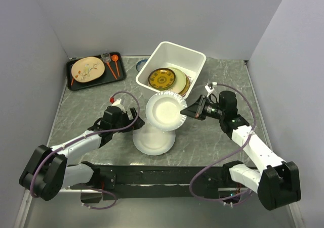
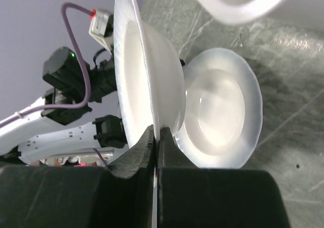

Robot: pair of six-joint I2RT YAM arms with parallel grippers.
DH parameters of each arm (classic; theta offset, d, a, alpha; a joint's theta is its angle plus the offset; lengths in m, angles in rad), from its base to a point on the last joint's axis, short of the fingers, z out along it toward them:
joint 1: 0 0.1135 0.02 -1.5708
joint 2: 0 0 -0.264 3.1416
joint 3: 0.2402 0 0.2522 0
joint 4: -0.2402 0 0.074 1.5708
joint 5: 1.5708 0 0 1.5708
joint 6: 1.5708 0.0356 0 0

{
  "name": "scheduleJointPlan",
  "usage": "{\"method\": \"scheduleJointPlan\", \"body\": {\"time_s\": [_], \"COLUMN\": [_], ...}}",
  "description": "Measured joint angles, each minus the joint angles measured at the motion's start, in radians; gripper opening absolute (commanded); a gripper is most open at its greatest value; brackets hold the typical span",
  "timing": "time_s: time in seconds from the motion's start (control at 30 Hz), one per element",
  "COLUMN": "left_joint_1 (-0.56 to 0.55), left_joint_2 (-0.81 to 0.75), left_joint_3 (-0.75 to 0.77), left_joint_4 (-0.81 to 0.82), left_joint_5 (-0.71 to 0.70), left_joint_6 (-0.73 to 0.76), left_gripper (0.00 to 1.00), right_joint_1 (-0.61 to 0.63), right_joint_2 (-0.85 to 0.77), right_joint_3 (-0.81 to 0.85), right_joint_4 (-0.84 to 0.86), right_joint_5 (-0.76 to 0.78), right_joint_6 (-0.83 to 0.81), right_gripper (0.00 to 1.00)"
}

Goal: Place the plates into the plastic bin on the countertop
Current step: Place the plate in the plastic bin.

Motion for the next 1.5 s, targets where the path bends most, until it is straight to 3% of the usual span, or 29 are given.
{"method": "scheduleJointPlan", "body": {"time_s": [0.53,1.03,1.5], "left_joint_1": [0.000,0.000,0.000], "left_joint_2": [0.033,0.044,-0.025], "left_joint_3": [0.000,0.000,-0.002], "left_joint_4": [0.005,0.008,-0.026], "left_joint_5": [0.021,0.042,0.006], "left_joint_6": [0.003,0.010,0.031], "left_gripper": [0.98,0.98,0.99], "right_joint_1": [-0.102,-0.116,-0.120], "right_joint_2": [0.200,0.378,0.651], "right_joint_3": [0.181,0.359,0.546], "right_joint_4": [0.183,0.190,0.187], "right_joint_5": [-0.047,-0.047,-0.021], "right_joint_6": [0.090,0.101,0.113], "right_gripper": [0.00,0.00,0.00]}}
